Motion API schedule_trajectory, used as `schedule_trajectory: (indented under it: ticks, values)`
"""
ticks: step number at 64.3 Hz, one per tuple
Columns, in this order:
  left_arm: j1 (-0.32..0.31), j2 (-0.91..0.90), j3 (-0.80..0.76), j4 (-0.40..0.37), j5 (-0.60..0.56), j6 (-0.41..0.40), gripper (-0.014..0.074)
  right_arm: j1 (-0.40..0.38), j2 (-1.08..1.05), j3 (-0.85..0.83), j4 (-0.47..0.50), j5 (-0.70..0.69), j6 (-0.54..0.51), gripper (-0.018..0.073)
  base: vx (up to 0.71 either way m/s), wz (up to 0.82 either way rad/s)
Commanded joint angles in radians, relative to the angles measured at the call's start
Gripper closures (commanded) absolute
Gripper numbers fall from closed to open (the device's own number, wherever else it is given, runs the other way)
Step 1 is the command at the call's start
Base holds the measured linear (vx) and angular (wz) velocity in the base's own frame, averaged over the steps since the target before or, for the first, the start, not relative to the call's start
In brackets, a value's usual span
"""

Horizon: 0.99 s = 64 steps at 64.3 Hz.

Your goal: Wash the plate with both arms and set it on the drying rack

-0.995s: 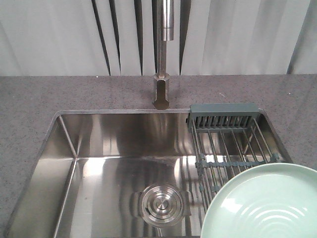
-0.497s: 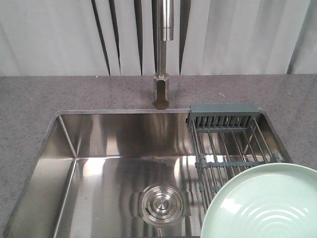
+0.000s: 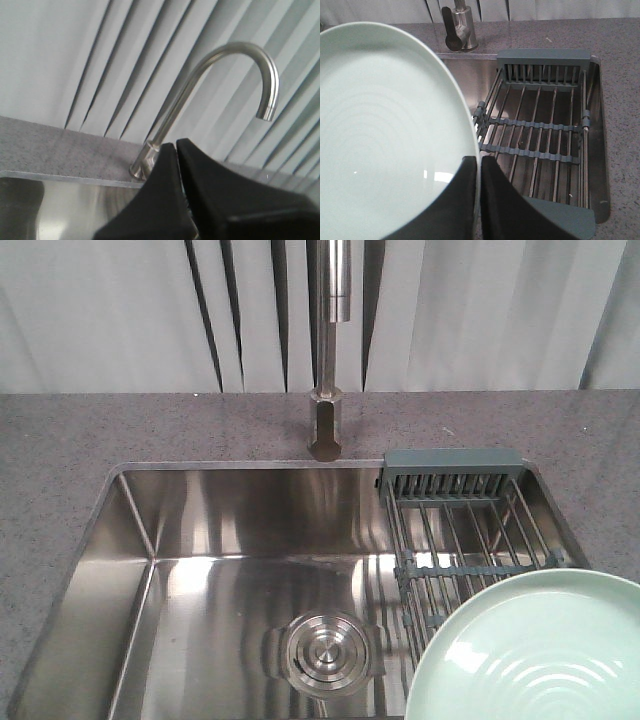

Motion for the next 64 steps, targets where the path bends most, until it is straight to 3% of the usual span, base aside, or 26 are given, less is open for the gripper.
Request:
schedule_trajectory:
  ticks: [1,8,17,27,38,51,64]
  values:
    - [-0.007,0.158,-0.080,-0.209,0.053,0.237,0.0601,-0.006,0.021,-0.023,0.003,-0.075,0.000,0.0561,0.00,0.00]
    - [-0.007,0.338,-0.142,-0.376,0.200,0.450,0.0579,-0.006,0.021,-0.023,0.003,-0.075,0.000,0.0561,0.00,0.00]
    - [-0.007,0.569,-0.240,-0.486,0.387,0.598,0.0461,-0.006,0.021,-0.023,0.003,-0.075,0.000,0.0561,0.00,0.00]
    - [-0.027,0.788,-0.375,-0.514,0.462,0.597,0.0232,-0.006,0.021,-0.023,0.003,-0.075,0.000,0.0561,0.00,0.00]
    - [-0.129,0.978,-0.543,-0.513,0.453,0.597,0.0052,-0.006,0.021,-0.023,0.002,-0.075,0.000,0.0561,0.00,0.00]
    - [-0.228,1.189,-0.772,-0.513,0.429,0.595,0.0057,-0.006,0.021,-0.023,0.002,-0.075,0.000,0.0561,0.00,0.00]
    - [-0.274,1.359,-0.958,-0.513,0.419,0.586,0.0063,-0.006,0.021,-0.023,0.002,-0.075,0.000,0.0561,0.00,0.00]
